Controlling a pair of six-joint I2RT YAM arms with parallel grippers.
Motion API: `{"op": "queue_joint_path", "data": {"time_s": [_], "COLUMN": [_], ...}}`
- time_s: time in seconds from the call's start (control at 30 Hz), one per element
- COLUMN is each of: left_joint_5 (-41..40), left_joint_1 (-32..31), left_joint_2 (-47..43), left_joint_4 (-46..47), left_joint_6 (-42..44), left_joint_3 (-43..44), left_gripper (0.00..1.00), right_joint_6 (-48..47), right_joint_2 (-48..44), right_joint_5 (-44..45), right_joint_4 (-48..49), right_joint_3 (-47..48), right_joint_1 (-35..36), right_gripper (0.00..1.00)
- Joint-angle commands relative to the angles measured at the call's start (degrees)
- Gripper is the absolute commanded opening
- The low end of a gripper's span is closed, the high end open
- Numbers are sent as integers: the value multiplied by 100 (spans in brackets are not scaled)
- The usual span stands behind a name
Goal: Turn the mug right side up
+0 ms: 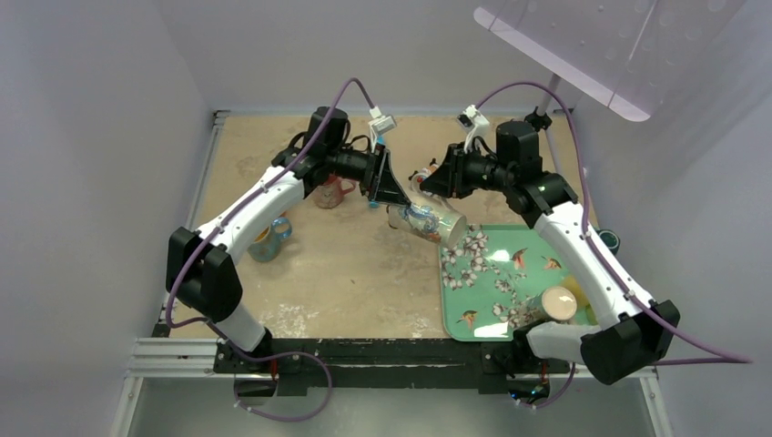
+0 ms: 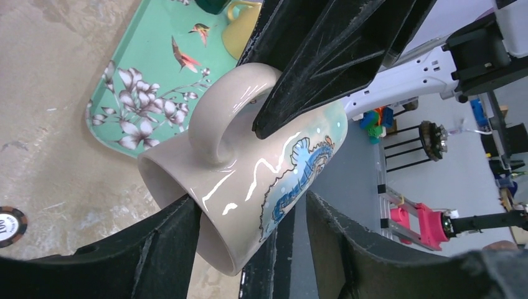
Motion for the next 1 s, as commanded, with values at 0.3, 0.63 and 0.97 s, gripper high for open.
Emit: {"op": "queue_joint_path", "data": {"time_s": [0.3, 0.63, 0.97], "left_joint_5": [380, 996, -1092], "left_joint_1": [98, -276, -50], "left_joint_2": [-92, -164, -399], "left_joint_4": [-648, 2462, -2623], "left_joint_6": [49, -2464, 1914], "left_joint_3": [34, -749, 884], "left_gripper": [79, 32, 0], "right_joint_6": [82, 324, 317], "right_joint_2": [-211, -179, 168], "right_joint_5": [-76, -342, 1176], "right_joint_4": [597, 1142, -70], "right_joint_3": [458, 272, 342], "right_joint_1": [46, 46, 47], "right_gripper": [0, 0, 53]}}
